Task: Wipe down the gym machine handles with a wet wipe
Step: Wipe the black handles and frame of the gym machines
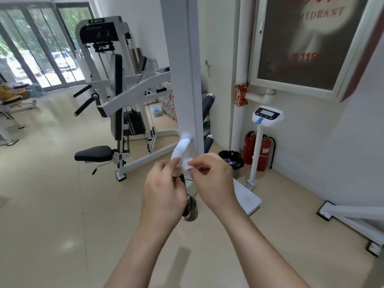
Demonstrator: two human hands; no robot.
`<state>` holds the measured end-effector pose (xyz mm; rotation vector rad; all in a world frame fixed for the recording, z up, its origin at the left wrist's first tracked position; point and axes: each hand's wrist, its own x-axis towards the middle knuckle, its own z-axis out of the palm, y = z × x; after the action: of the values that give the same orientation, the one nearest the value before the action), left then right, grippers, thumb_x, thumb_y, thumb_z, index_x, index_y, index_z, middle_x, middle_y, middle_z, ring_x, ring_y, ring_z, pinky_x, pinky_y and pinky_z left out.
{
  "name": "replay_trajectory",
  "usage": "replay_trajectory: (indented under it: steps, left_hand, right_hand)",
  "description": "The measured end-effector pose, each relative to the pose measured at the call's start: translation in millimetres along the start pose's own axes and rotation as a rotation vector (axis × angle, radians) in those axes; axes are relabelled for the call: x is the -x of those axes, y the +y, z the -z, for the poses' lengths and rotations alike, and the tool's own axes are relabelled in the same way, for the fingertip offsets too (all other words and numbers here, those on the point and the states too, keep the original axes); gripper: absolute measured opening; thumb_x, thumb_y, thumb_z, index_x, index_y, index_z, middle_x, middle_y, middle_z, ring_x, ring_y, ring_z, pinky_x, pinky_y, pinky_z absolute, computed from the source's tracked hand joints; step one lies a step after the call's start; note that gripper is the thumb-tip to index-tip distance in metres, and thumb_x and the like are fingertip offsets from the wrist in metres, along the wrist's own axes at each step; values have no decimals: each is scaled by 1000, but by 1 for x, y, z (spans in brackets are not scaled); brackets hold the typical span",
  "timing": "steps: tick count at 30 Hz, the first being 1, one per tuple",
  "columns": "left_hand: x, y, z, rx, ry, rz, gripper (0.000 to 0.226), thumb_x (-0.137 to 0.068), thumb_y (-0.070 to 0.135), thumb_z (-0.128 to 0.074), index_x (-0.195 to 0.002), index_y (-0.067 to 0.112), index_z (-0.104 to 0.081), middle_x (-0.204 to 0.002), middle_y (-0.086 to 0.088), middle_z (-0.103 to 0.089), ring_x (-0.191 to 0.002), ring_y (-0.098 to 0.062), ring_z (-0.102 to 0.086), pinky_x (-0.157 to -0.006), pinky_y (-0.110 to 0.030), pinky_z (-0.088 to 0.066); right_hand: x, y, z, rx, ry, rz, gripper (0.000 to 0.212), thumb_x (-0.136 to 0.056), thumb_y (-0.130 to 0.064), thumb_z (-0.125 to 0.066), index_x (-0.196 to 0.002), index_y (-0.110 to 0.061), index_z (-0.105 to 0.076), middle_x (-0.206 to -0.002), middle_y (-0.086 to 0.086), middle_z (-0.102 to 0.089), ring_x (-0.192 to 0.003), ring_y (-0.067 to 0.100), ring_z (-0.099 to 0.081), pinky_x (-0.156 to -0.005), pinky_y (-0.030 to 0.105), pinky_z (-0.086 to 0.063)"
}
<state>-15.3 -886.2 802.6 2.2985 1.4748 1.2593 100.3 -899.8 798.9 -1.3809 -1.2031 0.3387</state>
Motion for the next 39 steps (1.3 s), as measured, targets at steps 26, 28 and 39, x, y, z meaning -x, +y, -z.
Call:
replay_trajectory:
  steps: [26, 28, 39]
  left_hand:
    - [110, -3, 72, 1309, -530, 588, 14, -92, 13, -54, -81, 6, -58, -74, -13, -63, -65, -21, -59, -60, -28, -50]
    - [110, -3, 67, 1312, -517, 582, 12, -91, 13, -56, -82, 5, -57, -71, -11, -63, -63, -20, -59, -60, -29, -50]
    - [97, -21, 50, 972, -443, 381, 14, -93, 4, -54, -87, 7, -67, -67, 0, -64, -60, -11, -55, -56, -21, -45]
  right_hand:
    - [172, -69, 24, -514, 102, -555, 17, -90, -27, -58, -82, -12, -60, -78, 8, -67, -66, 17, -56, -54, 24, -39]
    - [169, -65, 28, -555, 81, -553, 18, -93, -25, -55, -89, -7, -59, -85, 12, -70, -74, 22, -65, -62, 34, -49]
    - [152, -44, 20, -788, 184, -692, 7, -93, -5, -53, -87, -8, -56, -63, 4, -66, -47, 9, -60, -41, 18, -46]
